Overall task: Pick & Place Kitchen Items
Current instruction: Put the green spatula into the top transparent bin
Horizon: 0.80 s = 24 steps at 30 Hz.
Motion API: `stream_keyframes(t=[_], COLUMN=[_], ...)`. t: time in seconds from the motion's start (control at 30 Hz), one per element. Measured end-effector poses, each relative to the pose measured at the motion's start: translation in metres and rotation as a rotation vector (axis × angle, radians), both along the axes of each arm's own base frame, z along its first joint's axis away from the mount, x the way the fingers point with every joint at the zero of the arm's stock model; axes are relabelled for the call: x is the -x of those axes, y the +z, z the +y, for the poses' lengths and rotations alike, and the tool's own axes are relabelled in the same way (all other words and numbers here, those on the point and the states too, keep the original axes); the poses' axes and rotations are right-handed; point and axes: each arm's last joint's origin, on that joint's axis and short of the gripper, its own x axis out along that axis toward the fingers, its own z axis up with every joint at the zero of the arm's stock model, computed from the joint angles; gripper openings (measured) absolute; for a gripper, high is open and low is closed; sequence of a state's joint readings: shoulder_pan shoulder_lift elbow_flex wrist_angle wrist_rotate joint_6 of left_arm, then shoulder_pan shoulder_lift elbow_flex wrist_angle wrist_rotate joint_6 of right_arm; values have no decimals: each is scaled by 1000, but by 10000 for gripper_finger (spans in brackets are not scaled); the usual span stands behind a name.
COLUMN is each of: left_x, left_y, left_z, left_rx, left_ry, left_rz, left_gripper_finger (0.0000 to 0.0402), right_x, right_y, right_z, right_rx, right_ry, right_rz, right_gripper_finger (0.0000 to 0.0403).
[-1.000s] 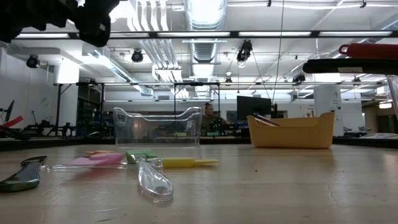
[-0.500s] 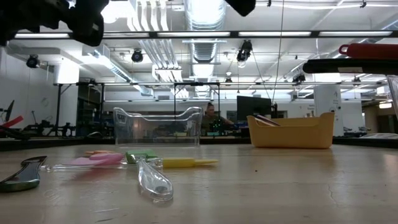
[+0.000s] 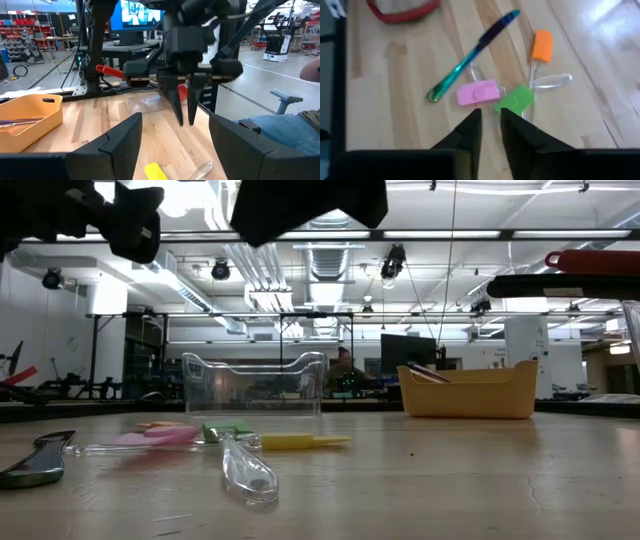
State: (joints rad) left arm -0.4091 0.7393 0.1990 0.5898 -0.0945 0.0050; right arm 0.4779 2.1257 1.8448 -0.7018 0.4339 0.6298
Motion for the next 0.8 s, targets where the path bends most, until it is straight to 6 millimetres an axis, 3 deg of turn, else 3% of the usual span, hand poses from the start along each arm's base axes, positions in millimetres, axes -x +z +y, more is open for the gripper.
stream_keyframes(t=[0.37,0.53,0.8], left_x=[2,3,3], left_y=[5,4,4], left_z=[1,1,1], left_rx=[43,54,56], left_ry=[-3,-9,-10], left_rz=[-35,-32,-34], left_gripper_finger=[236,236,236], right_x=[-37,-40,-43], right_y=[-43,-62,-75], right_z=[12,8,-8], right_rx=[-27,-4,-31], right_ry=[-45,-100,-194], right_rz=[98,176,199], right_gripper_finger=[193,205,205])
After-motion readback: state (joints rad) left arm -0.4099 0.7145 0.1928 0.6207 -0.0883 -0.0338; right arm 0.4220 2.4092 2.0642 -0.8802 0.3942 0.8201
